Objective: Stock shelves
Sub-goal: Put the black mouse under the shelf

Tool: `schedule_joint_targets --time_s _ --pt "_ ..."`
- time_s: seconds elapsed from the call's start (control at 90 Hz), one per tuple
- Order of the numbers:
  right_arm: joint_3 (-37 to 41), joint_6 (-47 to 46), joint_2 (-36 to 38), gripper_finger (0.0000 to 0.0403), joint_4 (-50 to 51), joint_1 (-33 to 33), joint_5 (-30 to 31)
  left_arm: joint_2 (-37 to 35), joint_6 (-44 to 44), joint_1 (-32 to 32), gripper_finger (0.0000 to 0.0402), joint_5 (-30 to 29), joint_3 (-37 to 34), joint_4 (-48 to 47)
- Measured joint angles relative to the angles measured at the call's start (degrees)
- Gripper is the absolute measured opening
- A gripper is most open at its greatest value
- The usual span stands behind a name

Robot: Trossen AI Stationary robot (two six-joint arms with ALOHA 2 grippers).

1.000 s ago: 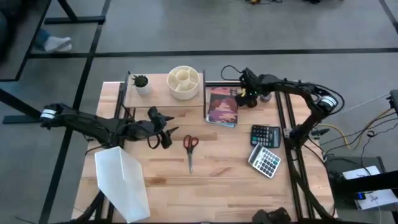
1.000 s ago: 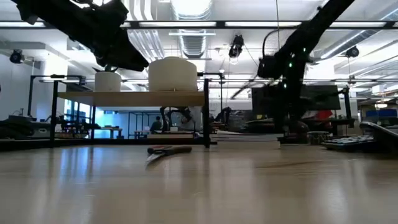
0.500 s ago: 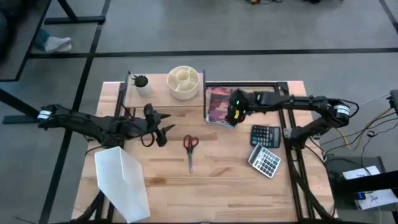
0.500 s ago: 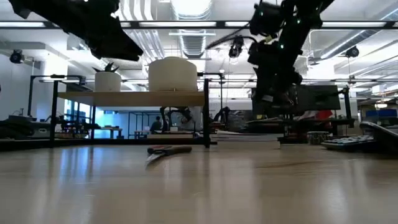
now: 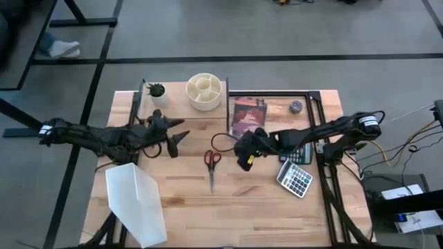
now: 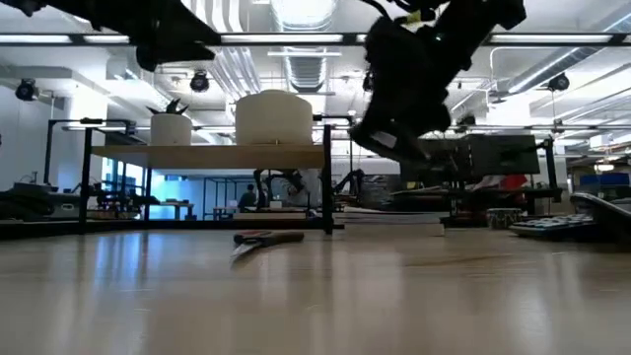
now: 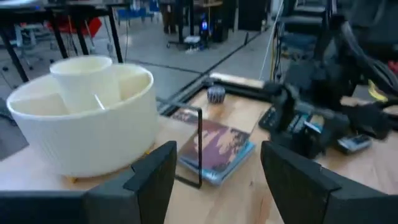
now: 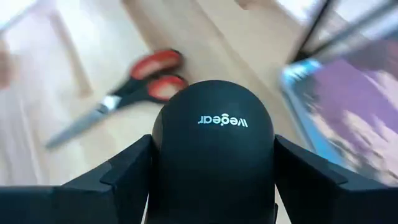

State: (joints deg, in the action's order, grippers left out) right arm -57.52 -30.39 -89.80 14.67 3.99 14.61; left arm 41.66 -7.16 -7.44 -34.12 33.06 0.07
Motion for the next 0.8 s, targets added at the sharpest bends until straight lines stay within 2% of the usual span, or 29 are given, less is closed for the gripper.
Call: schedule_joint_targets --time_s 0.222,0.5,0.8 --pt "-4.86 3.77 -8.57 0.0259 -9.3 0.82 -2.1 -0.91 0.68 0.05 0.022 -1.86 0.0 0.31" --pt "-20.56 15.83 -22.2 0.0264 -8.93 0.45 -3.04 -1.34 1.03 0.11 0.022 -1.93 0.0 0.68" --pt "-32.67 28.15 -30.97 0.0266 -7.8 -1.52 -4.54 -1.49 2.17 0.11 0.0219 -1.69 0.0 0.66"
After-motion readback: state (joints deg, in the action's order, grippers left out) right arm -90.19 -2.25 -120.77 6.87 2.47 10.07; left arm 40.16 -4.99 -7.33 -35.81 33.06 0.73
